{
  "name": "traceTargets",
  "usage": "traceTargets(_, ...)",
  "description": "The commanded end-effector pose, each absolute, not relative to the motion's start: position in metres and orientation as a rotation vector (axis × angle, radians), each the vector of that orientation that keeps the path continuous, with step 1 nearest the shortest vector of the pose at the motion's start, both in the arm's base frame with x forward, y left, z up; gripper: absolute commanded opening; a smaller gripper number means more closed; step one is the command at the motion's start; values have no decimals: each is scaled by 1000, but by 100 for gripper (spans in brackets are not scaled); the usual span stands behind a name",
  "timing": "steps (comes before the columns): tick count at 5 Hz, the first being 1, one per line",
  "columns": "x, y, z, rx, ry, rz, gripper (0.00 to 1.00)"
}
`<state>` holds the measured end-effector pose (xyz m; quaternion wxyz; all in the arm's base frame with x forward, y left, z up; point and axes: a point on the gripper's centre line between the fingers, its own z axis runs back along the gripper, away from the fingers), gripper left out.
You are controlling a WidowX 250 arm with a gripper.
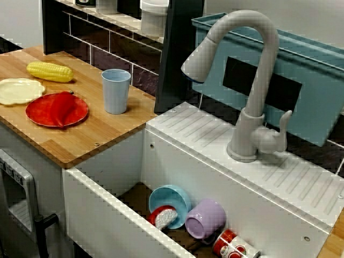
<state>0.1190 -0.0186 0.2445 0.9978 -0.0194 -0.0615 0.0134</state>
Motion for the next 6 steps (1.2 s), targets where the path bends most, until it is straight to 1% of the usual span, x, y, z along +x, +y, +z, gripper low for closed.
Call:
traceTargets(1,119,-19,245,-39,-123,27,100)
traceTargets(2,128,-10,246,-46,-108,-3,100)
traceTargets(3,144,-3,239,-21,-128,17,100)
traceTargets(4,162,6,233,-10,-176,55,100)
traceTargets(5,177,13,220,-1,-258,137,100)
traceTargets(6,204,24,200,62,-314,173,100)
